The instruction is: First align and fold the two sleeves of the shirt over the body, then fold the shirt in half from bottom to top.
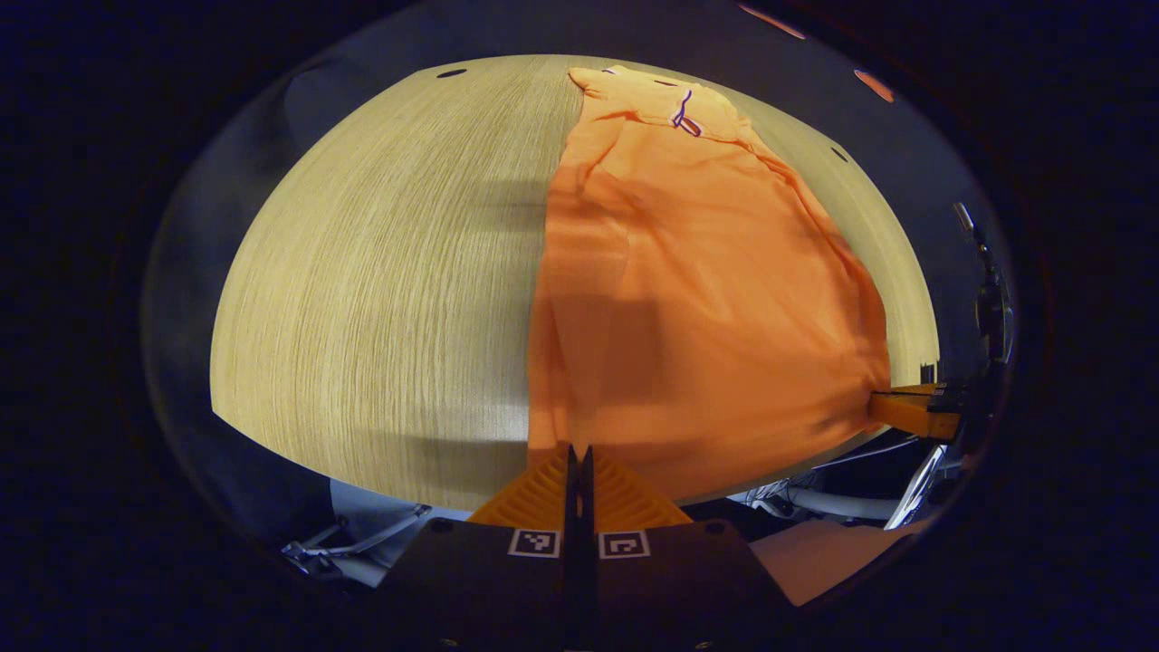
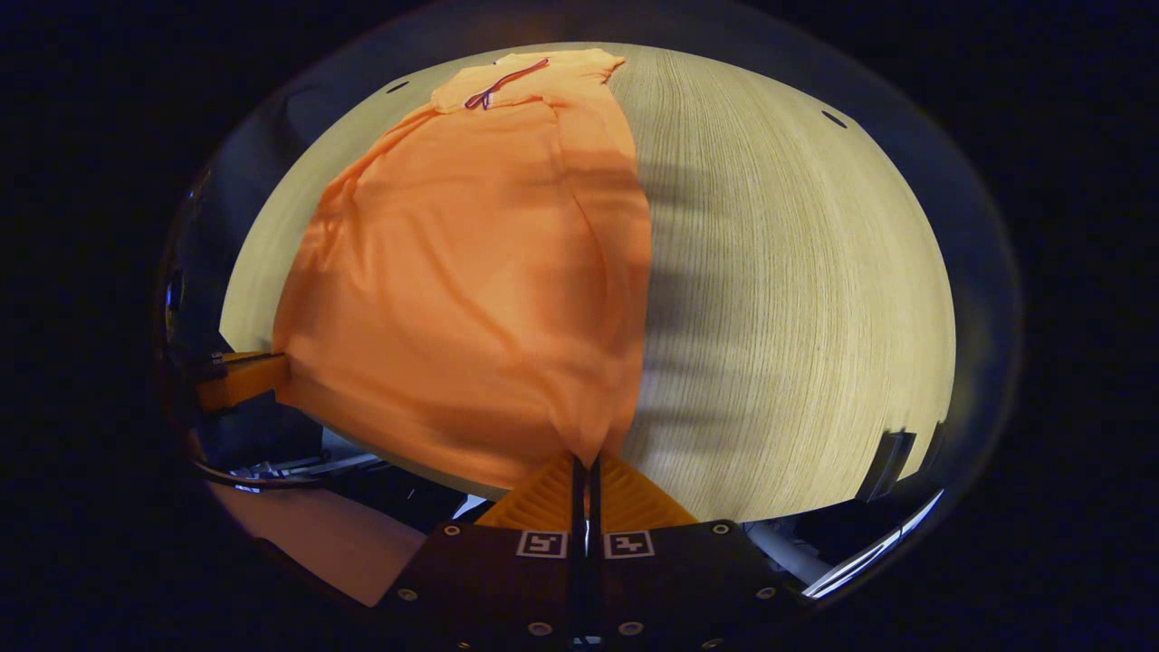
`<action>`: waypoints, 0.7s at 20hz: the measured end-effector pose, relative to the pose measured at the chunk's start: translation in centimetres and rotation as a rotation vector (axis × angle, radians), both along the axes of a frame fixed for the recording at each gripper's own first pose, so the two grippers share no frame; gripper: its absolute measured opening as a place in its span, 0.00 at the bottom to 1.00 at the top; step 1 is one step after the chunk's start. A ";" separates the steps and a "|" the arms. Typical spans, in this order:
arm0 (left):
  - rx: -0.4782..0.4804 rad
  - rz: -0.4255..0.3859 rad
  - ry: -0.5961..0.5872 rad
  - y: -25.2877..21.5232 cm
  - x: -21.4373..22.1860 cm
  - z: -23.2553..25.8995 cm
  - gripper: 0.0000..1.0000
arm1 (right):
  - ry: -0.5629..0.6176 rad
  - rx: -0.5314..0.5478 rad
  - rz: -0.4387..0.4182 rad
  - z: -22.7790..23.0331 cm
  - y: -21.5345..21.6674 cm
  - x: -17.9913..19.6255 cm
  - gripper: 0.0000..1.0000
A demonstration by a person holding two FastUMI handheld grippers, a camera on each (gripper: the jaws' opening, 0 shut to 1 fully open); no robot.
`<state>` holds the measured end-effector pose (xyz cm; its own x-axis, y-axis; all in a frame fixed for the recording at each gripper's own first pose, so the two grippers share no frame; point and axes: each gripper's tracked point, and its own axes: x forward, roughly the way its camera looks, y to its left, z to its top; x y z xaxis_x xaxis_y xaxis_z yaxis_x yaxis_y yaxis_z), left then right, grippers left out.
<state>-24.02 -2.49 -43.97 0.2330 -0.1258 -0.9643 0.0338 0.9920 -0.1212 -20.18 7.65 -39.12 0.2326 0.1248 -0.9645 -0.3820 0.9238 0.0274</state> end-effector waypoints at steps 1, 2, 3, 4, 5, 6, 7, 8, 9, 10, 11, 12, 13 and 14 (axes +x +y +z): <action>-0.008 0.005 0.000 0.1 0.0 0.3 0.01 | -0.006 0.010 -0.004 0.6 0.0 0.2 0.01; -0.015 0.010 -0.004 0.2 0.2 0.8 0.01 | -0.015 0.020 -0.005 1.4 0.1 0.6 0.00; -0.022 0.015 -0.009 0.4 0.4 1.4 0.00 | -0.026 0.031 -0.007 2.1 0.2 0.9 0.00; -0.030 0.018 -0.019 0.3 0.8 2.2 0.01 | -0.037 0.046 -0.012 3.0 0.3 1.3 0.01; -0.039 0.016 -0.029 0.3 1.2 2.9 0.01 | -0.041 0.073 -0.021 3.9 0.6 1.5 0.01; -0.046 0.010 -0.041 0.3 1.8 3.6 0.01 | -0.045 0.093 -0.028 4.8 0.8 1.9 0.00; -0.046 0.003 -0.057 0.6 2.5 4.5 0.01 | -0.059 0.099 -0.029 5.7 0.7 2.5 0.00; -0.043 -0.004 -0.079 0.8 3.5 5.4 0.01 | -0.082 0.097 -0.026 6.5 0.5 3.3 0.01; -0.041 -0.009 -0.104 1.1 4.6 6.3 0.01 | -0.100 0.105 -0.025 7.4 0.5 4.1 0.01; -0.045 -0.010 -0.128 1.2 5.7 7.4 0.01 | -0.111 0.123 -0.033 8.3 0.9 4.8 0.00; -0.052 -0.010 -0.153 1.1 7.0 8.4 0.01 | -0.123 0.139 -0.040 9.2 1.2 5.6 0.00; -0.061 -0.009 -0.175 0.8 8.3 9.3 0.01 | -0.143 0.144 -0.040 10.1 1.4 6.5 0.00; -0.071 -0.004 -0.206 0.6 9.9 10.3 0.01 | -0.170 0.144 -0.037 10.9 1.3 7.5 0.00; -0.078 -0.003 -0.240 0.4 11.6 11.1 0.01 | -0.193 0.147 -0.034 11.8 1.5 8.4 0.00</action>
